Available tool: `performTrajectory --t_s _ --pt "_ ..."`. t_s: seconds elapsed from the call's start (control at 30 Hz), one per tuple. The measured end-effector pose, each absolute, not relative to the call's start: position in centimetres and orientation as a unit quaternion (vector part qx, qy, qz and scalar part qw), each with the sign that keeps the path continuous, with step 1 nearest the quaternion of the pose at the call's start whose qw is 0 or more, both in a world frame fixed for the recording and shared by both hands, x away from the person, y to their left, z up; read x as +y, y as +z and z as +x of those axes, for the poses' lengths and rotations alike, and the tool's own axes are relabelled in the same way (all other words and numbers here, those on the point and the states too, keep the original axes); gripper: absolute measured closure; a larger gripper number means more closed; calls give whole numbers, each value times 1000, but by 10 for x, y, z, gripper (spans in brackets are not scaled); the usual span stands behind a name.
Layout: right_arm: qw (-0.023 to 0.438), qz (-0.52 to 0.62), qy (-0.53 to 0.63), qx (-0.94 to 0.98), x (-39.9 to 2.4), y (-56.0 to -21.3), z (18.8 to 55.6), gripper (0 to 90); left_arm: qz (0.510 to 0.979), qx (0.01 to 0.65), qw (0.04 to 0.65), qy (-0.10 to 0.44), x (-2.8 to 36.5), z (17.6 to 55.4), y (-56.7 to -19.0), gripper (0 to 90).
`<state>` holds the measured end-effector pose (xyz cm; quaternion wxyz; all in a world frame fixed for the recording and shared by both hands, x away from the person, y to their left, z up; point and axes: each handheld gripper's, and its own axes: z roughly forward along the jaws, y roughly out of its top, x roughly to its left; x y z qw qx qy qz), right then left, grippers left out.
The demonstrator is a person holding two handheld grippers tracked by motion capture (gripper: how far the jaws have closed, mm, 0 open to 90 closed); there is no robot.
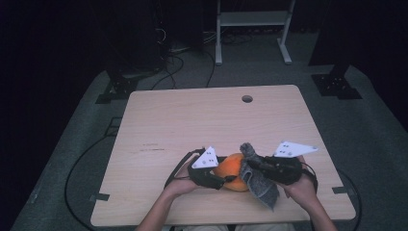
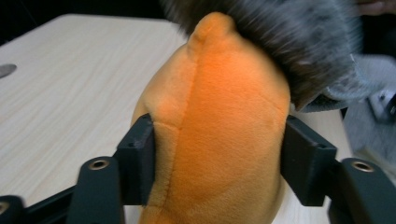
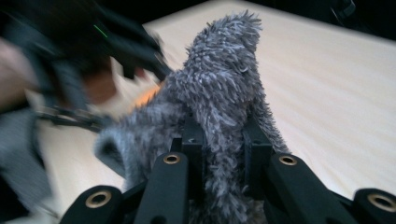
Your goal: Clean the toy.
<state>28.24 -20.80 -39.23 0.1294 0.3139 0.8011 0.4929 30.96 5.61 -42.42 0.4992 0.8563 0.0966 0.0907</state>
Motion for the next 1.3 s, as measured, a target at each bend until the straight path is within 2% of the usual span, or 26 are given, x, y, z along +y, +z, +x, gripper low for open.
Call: performTrajectory --t_s 0.07,0.2,0.37,0.53,0.6,0.67,0.77,0.9,1.0,1.3 --pt "105 325 503 794 -212 -404 286 750 849 109 511 83 60 314 -426 207" --pt "109 339 500 790 -220 -406 288 750 844 141 514 62 68 324 -429 85" --pt "114 333 495 794 -218 -406 287 749 853 137 502 29 62 325 -441 63" --pt "118 335 492 795 -219 -406 287 749 868 125 479 44 55 322 -447 44" --pt "121 336 491 794 -219 -406 287 749 864 126 486 48 54 321 -447 86" --pt "124 341 492 792 -221 -406 287 749 856 125 500 53 56 319 -445 206" --pt "133 344 496 786 -226 -401 287 751 844 120 519 70 58 317 -433 293" --pt "138 352 502 778 -229 -399 287 754 838 111 527 86 62 313 -419 310" --pt "132 354 499 780 -227 -403 289 753 843 114 517 90 66 315 -420 316" --pt "158 322 506 785 -209 -387 279 753 855 109 497 99 61 313 -422 316"
